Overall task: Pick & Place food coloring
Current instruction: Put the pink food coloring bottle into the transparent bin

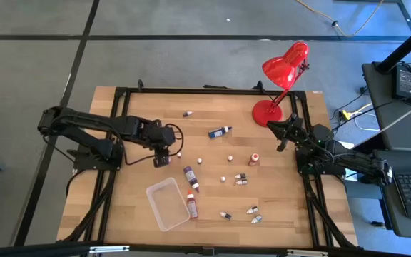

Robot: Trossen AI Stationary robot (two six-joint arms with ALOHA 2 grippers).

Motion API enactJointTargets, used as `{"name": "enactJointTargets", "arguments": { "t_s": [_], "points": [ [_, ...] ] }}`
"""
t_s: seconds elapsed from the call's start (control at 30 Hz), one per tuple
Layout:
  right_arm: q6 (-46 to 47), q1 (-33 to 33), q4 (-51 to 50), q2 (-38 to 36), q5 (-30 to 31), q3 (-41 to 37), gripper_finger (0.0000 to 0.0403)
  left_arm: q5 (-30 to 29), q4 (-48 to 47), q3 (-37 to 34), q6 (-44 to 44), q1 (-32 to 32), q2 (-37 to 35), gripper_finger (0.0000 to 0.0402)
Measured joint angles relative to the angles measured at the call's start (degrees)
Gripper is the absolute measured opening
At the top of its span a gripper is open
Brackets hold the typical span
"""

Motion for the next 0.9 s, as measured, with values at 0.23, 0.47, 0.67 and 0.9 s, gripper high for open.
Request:
{"name": "enactJointTargets", "arguments": {
  "t_s": [0.23, 0.47, 0.67, 0.9],
  "points": [
    [0.0, 0.0, 0.0, 0.1, 0.0, 0.0, 0.0065, 0.4, -0.4, 0.0, -0.2, -1.1, 3.8, 0.0186],
    [0.0, 0.0, 0.0, 0.2, 0.0, 0.0, 0.0065, 1.8, -0.7, 0.0, -1.8, -1.3, 9.3, 0.0187],
    [0.1, 0.0, 0.0, 0.4, 0.0, 0.0, 0.0065, 3.7, -3.4, 0.0, -3.2, -1.3, 11.6, 0.0184],
    [0.0, 0.0, 0.0, 0.4, 0.0, 0.0, 0.0065, 4.3, -4.0, 0.0, -4.0, -1.3, 11.8, 0.0182]
  ]
}}
